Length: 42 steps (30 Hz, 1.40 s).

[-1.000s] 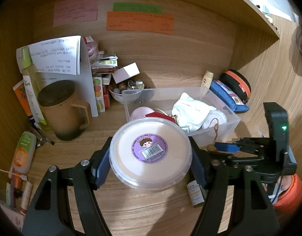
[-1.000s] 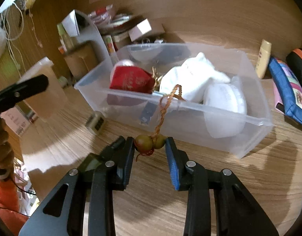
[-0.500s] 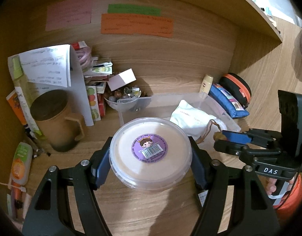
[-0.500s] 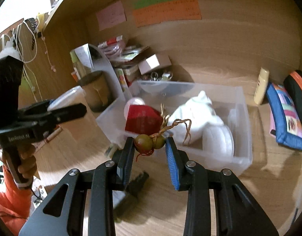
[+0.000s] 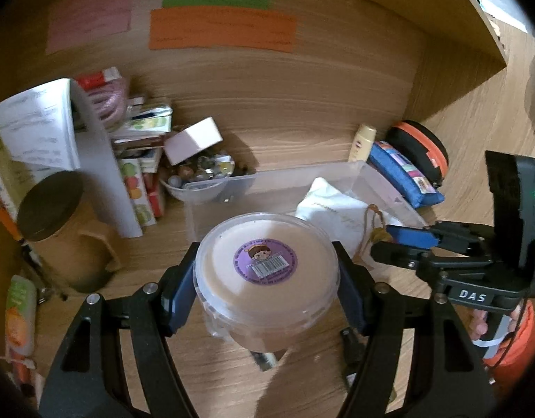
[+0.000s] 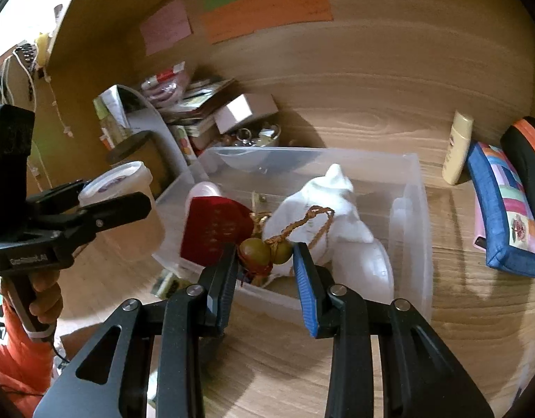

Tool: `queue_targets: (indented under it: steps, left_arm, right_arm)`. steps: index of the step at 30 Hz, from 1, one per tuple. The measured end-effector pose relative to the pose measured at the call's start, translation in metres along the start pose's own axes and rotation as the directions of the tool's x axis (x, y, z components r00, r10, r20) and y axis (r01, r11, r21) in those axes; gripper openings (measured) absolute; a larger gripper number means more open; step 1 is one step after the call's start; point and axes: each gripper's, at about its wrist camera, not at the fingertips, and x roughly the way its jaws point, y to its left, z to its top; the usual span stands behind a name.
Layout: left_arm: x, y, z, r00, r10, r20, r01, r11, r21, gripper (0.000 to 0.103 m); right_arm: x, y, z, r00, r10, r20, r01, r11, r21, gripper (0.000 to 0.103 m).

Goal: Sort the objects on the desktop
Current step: 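Lower the container and keychain into the bin and open both tools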

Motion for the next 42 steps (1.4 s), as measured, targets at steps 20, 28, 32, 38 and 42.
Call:
queue_targets:
  steps: [20, 28, 32, 38, 42]
  left_arm:
    - [0.041, -0.022, 0.015, 0.999, -0.025, -0.04, 0.028, 0.996, 0.09, 0.069]
    - [0.041, -0.023, 0.016, 0.999, -0.006, -0.036, 0.01, 0.995, 0.095, 0.069]
    - [0.035, -0.02, 0.015, 1.0, 0.017, -0.02, -0.015, 0.995, 0.097, 0.069]
    - [0.027, -0.015, 0.01, 0.998, 0.068, -0.006, -0.067, 0.993, 0.098, 0.072]
    - [0.018, -0.009, 0.004, 0.995, 0.1, 0.007, -0.1, 0.991, 0.089, 0.079]
  right_arm:
    - [0.023, -0.017, 0.0, 0.999, -0.028, -0.034, 0.028, 1.0, -0.007, 0.03]
    - [0.023, -0.017, 0.0, 0.998, -0.045, -0.039, 0.045, 0.999, -0.011, 0.03]
    - [0.018, -0.016, -0.002, 0.998, -0.059, -0.036, 0.059, 0.998, -0.011, 0.03]
    - [0.005, -0.008, -0.005, 0.995, -0.104, -0.005, 0.104, 0.994, -0.024, 0.053]
    - [-0.004, 0.001, -0.006, 0.993, -0.117, 0.01, 0.117, 0.993, -0.033, 0.061]
